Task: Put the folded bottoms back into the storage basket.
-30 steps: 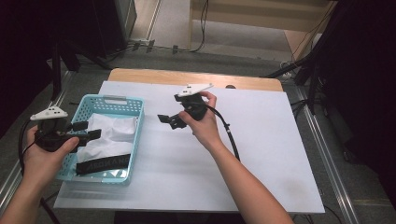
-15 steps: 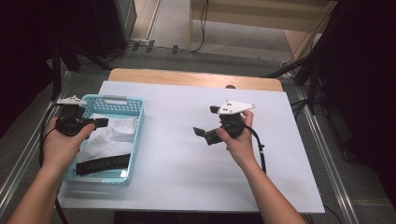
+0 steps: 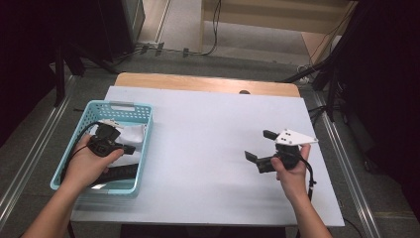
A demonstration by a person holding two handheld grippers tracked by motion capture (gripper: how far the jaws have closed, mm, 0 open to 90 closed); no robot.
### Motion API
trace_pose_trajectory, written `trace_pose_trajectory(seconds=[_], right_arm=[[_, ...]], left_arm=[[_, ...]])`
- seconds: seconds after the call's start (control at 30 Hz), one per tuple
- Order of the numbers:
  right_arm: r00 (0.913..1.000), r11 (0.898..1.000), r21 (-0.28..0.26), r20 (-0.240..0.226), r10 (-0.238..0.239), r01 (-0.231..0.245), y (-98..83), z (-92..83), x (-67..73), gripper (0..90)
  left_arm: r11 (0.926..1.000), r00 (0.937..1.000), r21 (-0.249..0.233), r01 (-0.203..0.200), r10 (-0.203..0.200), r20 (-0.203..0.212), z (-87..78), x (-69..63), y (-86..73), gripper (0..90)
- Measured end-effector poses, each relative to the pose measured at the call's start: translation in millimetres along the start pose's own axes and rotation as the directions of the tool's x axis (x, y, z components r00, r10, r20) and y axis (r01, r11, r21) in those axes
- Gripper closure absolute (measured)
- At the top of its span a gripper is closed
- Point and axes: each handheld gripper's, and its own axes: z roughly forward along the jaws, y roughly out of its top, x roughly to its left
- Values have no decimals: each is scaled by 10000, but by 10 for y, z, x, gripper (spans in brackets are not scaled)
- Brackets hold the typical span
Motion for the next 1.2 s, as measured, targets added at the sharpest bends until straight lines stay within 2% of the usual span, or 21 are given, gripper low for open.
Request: trace_pose_trajectory(seconds=[0.13,0.33,0.5,0.6,0.67,0.73,0.8,0.83,0.87,0.93,0.97,1.03,1.07,1.1,1.13,1.2], right_arm=[[9984,9995,-125,469,303,-298,-183,-232,-78,0],[9912,9979,-321,1175,605,-571,-398,-505,-138,0],[9861,9978,-248,1533,645,-614,-473,-574,-166,0],[9861,9976,-301,1525,659,-621,-476,-581,-169,0],[9854,9980,-252,1590,611,-578,-475,-583,-159,0],[9851,9981,-236,1614,592,-561,-480,-585,-157,0],[9847,9981,-216,1632,607,-579,-488,-589,-160,0],[9843,9981,-228,1655,607,-577,-492,-593,-165,0],[9845,9981,-225,1649,602,-572,-493,-600,-170,0],[9841,9980,-263,1665,619,-583,-496,-615,-178,0],[9831,9977,-252,1704,669,-635,-498,-621,-179,0],[9834,9977,-264,1688,664,-629,-506,-623,-191,0],[9833,9977,-263,1696,656,-621,-509,-623,-195,0],[9832,9978,-258,1704,651,-616,-512,-623,-197,0],[9830,9976,-249,1709,674,-640,-514,-625,-198,0],[9835,9978,-259,1688,651,-616,-517,-625,-202,0]], left_arm=[[9981,9999,602,-90,84,103,114,-40,9,900],[9889,9998,1482,-76,105,-189,288,-76,0,900],[9868,9999,1619,-94,107,-73,316,-78,-17,900],[9799,9988,1955,-399,335,363,316,-103,-27,900],[9715,9956,2270,-690,524,783,311,-110,-39,900],[9640,9904,2500,-906,608,1245,307,-107,-59,900],[9536,9819,2749,-1227,765,1730,301,-92,-82,900],[9519,9779,2764,-1319,793,1935,303,-91,-92,900],[9465,9745,2864,-1488,911,2050,302,-89,-93,900],[9441,9731,2922,-1526,918,2114,300,-86,-82,900],[9466,9733,2852,-1503,911,2106,295,-83,-77,900],[9591,9737,2423,-1464,965,2065,238,-61,-46,890],[9738,9784,1954,-1167,789,1909,181,-36,-28,861],[9838,9787,1560,-884,567,1972,110,9,2,849],[9904,9803,1190,-705,467,1917,35,49,31,849],[9984,9902,503,-257,185,1381,-106,133,89,844]])
